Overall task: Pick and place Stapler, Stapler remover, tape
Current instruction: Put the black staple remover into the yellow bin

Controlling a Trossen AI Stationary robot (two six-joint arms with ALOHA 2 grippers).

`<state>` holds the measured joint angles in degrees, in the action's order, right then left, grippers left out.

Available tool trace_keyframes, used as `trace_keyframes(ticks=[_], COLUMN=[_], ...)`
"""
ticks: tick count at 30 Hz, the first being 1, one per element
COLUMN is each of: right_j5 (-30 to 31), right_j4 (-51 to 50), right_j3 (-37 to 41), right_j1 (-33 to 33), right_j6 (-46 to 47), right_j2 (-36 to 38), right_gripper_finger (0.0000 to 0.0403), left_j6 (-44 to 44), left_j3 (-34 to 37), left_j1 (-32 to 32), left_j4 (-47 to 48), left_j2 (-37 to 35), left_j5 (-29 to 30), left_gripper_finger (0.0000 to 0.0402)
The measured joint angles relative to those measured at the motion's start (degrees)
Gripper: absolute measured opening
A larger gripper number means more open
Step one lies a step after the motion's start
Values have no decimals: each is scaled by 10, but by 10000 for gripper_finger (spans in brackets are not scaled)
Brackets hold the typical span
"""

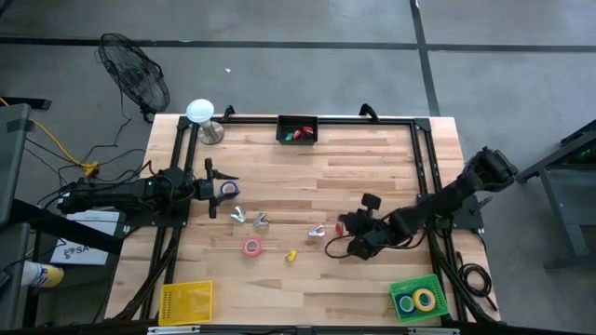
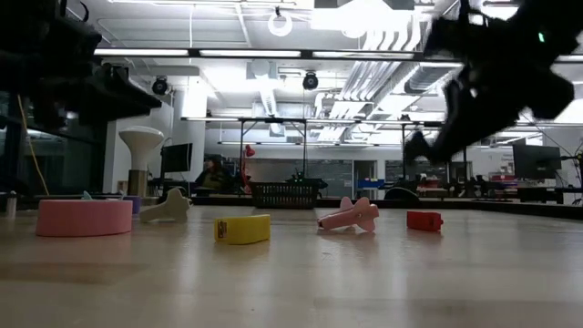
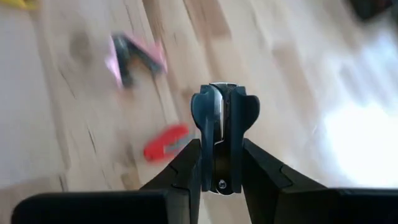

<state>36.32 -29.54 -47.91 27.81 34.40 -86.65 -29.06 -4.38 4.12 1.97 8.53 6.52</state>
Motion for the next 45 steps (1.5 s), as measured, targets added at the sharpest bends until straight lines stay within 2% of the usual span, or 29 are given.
trace_keyframes(ticks=[4,12,18,23,26,30,33,41,45], right_j5=[49,147,192,243,262,264,254,125,90], right_j4=[0,17,102,197,279,380,410,413,413], right_j3=[-45,-104,-102,-100,-100,-105,-126,-212,-246], right_j1=[1,1,1,-3,-12,-30,-49,-101,-118], right_j6=[-85,-251,-354,-467,-532,-602,-620,-630,-629], right_j2=[0,-1,-16,-77,-116,-153,-175,-226,-244], right_gripper_finger=[76,76,76,76,76,76,76,76,76], left_j6=[8,8,23,69,87,111,83,9,-14], left_j3=[-14,-14,-14,-14,-14,-14,-14,-15,-15], left_j1=[0,0,0,0,0,0,0,0,0], left_j4=[-26,-8,-21,-31,-31,-31,-38,-118,-188], left_j2=[-1,0,-1,-1,0,0,3,81,141], left_j5=[0,1,-2,8,-9,-33,-60,-89,-105], left_gripper_finger=[197,197,197,197,197,197,197,197,197])
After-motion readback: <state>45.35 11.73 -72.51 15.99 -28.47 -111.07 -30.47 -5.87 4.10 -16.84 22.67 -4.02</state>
